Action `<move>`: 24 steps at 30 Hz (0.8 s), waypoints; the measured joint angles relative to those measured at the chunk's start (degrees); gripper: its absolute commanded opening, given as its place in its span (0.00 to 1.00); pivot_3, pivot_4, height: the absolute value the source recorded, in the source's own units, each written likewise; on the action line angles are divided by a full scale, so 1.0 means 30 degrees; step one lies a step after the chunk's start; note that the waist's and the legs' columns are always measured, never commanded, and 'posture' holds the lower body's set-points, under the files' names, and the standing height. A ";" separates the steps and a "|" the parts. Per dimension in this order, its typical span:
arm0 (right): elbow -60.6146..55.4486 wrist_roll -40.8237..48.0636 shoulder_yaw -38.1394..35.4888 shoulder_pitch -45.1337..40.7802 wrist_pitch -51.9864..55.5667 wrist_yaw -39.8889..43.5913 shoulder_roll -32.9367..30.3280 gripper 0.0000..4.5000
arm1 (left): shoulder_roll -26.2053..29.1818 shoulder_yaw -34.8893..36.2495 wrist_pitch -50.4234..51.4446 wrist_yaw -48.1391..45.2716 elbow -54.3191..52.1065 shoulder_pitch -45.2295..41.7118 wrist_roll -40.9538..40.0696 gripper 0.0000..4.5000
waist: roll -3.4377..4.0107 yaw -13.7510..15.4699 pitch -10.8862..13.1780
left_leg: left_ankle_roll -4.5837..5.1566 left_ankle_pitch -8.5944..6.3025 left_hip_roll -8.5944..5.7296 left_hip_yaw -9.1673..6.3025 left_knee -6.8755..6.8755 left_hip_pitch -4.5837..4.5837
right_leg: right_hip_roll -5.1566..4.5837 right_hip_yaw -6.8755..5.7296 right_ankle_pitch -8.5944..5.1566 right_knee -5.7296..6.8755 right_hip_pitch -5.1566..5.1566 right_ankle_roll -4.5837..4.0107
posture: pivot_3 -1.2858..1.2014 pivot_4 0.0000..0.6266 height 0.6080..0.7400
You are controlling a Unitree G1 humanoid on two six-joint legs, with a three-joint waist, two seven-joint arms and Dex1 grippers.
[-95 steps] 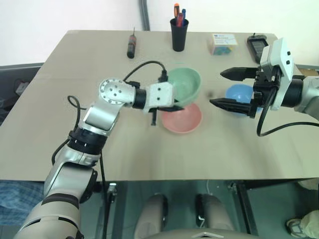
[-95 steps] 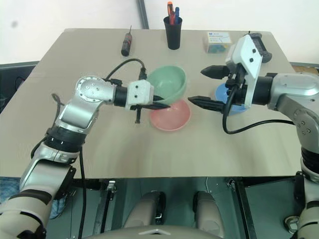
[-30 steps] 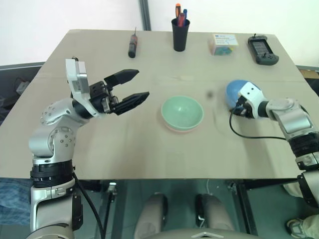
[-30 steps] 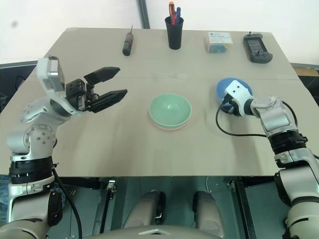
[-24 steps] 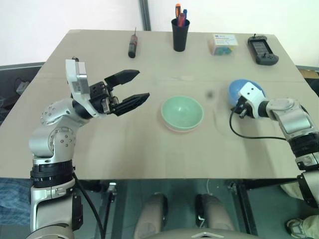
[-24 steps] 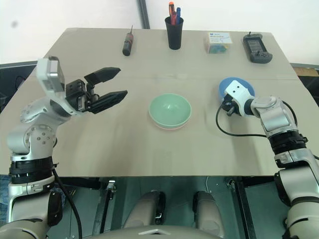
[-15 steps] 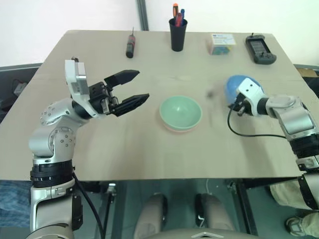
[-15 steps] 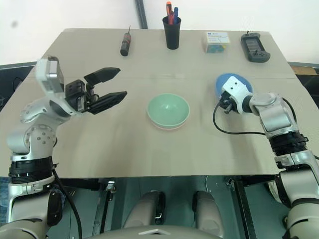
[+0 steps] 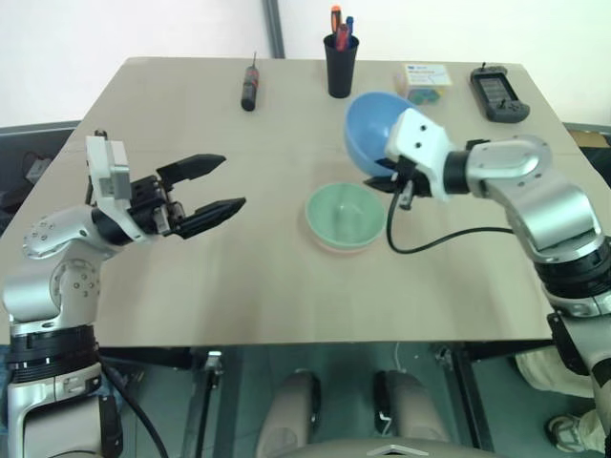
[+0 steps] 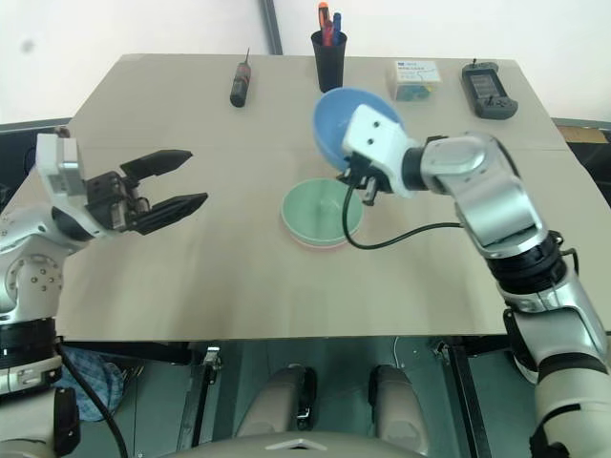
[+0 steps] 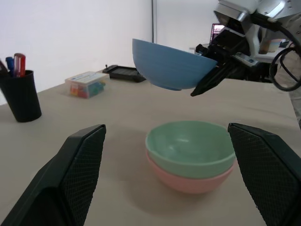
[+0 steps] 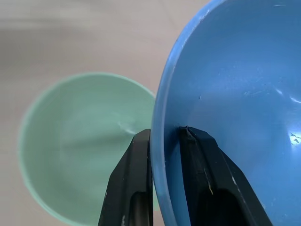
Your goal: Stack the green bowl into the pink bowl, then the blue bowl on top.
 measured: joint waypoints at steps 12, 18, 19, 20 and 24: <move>-0.1650 -0.0477 0.2371 0.0075 0.1014 -0.0895 0.1440 0.49 | 0.0569 0.0420 -0.1443 -0.0913 0.2032 0.0661 0.0776 0.98 | -0.0003 -0.0026 -0.0002 | -0.0003 0.0002 0.0004 -0.0003 -0.0002 -0.0004 | 0.0007 -0.0004 0.0000 0.0010 -0.0008 -0.0001 | 0.52 0.24 1.00; -0.2321 -0.0200 0.2145 0.0319 0.1561 -0.0858 0.0866 0.77 | 0.0450 0.0226 -0.1425 -0.0772 0.1959 0.0618 0.0896 0.98 | -0.0008 0.0008 -0.0004 | 0.0000 0.0000 0.0002 -0.0006 -0.0001 -0.0004 | 0.0003 -0.0007 0.0000 0.0012 -0.0007 0.0000 | 0.52 0.24 1.00; -0.2703 0.0345 0.1586 0.0607 0.2038 -0.0695 0.0718 0.77 | 0.0393 0.0114 -0.1406 -0.0670 0.1903 0.0613 0.0961 0.98 | -0.0008 0.0005 -0.0005 | 0.0000 0.0000 0.0002 -0.0005 -0.0001 -0.0005 | 0.0002 -0.0006 0.0000 0.0009 -0.0006 0.0000 | 0.52 0.24 1.00; -0.2901 0.0660 0.1124 0.0794 0.2355 -0.0666 0.0702 0.77 | 0.0340 0.0012 -0.1400 -0.0513 0.1816 0.0614 0.0985 0.98 | -0.0010 0.0000 -0.0005 | 0.0001 -0.0001 0.0002 -0.0004 -0.0001 -0.0006 | 0.0001 -0.0006 0.0000 0.0009 -0.0006 0.0000 | 0.52 0.24 1.00; -0.3997 0.2517 -0.1610 0.1677 0.4392 -0.0844 0.0826 0.77 | 0.0193 -0.0266 -0.1331 0.0087 0.1192 0.0704 0.1299 0.98 | -0.0010 -0.0004 -0.0005 | 0.0003 -0.0002 0.0008 -0.0007 -0.0002 -0.0007 | 0.0002 -0.0006 0.0001 0.0011 -0.0006 0.0000 | 0.52 0.24 1.00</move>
